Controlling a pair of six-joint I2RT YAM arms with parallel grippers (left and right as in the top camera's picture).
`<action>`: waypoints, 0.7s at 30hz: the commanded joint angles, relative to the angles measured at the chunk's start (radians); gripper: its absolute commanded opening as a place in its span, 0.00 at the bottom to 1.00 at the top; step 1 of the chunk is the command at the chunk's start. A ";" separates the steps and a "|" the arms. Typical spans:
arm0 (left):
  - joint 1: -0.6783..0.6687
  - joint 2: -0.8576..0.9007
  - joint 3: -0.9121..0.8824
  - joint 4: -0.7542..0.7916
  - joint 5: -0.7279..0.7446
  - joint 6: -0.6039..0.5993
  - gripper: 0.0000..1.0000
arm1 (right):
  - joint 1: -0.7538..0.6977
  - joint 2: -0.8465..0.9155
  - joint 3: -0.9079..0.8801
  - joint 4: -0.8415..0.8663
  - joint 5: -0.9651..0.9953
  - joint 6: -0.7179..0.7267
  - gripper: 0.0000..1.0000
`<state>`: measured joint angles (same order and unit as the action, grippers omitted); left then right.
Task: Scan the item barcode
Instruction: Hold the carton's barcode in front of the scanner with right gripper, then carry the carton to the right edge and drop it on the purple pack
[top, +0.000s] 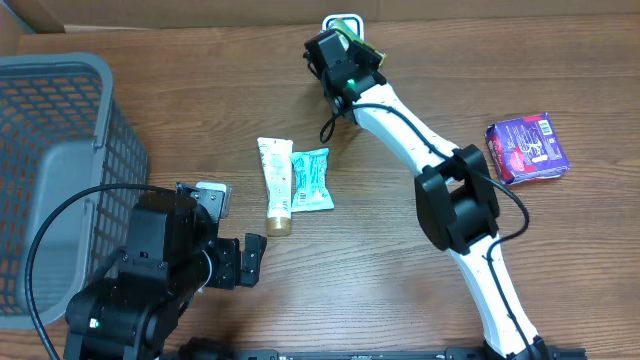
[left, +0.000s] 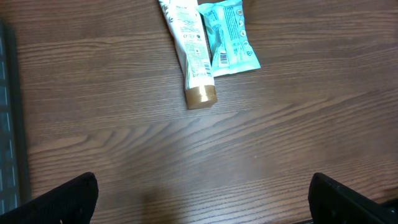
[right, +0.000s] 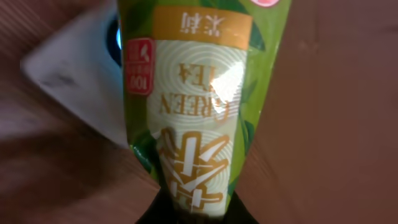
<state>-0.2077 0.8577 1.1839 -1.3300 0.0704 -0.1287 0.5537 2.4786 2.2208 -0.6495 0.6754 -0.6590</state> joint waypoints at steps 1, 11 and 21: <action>0.005 0.000 0.002 0.003 -0.011 -0.010 1.00 | 0.000 -0.243 0.023 -0.029 -0.103 0.180 0.04; 0.005 0.000 0.002 0.003 -0.011 -0.010 0.99 | -0.077 -0.580 0.023 -0.489 -0.410 0.877 0.04; 0.005 0.000 0.002 0.003 -0.011 -0.010 1.00 | -0.414 -0.620 -0.057 -0.944 -0.416 1.536 0.04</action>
<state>-0.2077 0.8577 1.1839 -1.3304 0.0704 -0.1287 0.2386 1.8458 2.2147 -1.6173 0.2581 0.6319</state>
